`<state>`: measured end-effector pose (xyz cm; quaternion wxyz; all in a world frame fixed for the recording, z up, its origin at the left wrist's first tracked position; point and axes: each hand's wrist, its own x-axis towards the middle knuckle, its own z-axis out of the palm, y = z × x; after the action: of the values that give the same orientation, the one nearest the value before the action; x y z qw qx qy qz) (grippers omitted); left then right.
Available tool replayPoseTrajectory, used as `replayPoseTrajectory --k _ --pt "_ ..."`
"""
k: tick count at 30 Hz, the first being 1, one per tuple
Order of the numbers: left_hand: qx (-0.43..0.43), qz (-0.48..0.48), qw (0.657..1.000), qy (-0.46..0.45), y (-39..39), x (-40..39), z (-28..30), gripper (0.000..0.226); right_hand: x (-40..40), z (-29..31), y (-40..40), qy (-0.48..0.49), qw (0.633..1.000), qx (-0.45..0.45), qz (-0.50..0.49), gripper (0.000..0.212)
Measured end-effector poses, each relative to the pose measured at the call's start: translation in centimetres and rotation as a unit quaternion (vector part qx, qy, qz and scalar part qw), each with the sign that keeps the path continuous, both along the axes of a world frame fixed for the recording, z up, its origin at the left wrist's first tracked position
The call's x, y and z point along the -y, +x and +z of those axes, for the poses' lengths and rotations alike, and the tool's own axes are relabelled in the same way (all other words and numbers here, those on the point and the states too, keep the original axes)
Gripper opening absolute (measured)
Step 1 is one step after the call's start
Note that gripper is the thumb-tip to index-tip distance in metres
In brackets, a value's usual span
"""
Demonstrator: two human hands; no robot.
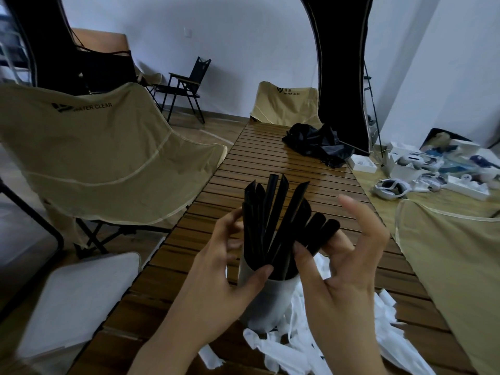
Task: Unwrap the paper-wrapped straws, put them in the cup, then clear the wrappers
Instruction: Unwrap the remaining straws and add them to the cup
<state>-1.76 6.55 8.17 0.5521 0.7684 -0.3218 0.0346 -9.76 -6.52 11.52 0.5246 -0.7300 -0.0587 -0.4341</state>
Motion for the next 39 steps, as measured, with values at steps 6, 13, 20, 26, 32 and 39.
replayPoseTrajectory --k 6,13,20,26,32,39 --pt "-0.009 -0.006 1.0 0.005 0.0 -0.2 0.0 0.075 -0.2 0.2 0.1 -0.113 0.991 0.035 -0.064 0.073" --pt "-0.011 -0.015 1.0 -0.005 -0.1 -0.1 0.5 0.072 0.0 0.3 0.3 -0.166 0.977 0.028 -0.127 0.035" --pt "-0.014 -0.014 1.0 0.007 0.2 -0.2 0.2 0.073 -0.4 0.6 0.2 -0.158 0.974 0.049 -0.156 0.049" --pt "-0.012 -0.015 1.0 0.003 0.1 -0.2 0.2 0.071 -0.5 0.9 -0.2 -0.129 0.979 0.061 -0.143 0.061" --pt "-0.004 -0.001 1.0 0.019 0.3 -0.4 -0.1 0.067 -0.2 1.0 0.0 -0.14 0.974 0.057 -0.167 0.04" --pt "-0.006 0.002 1.0 0.017 0.2 -0.2 0.0 0.064 -0.2 2.7 -0.6 -0.207 0.957 0.029 -0.2 0.032"
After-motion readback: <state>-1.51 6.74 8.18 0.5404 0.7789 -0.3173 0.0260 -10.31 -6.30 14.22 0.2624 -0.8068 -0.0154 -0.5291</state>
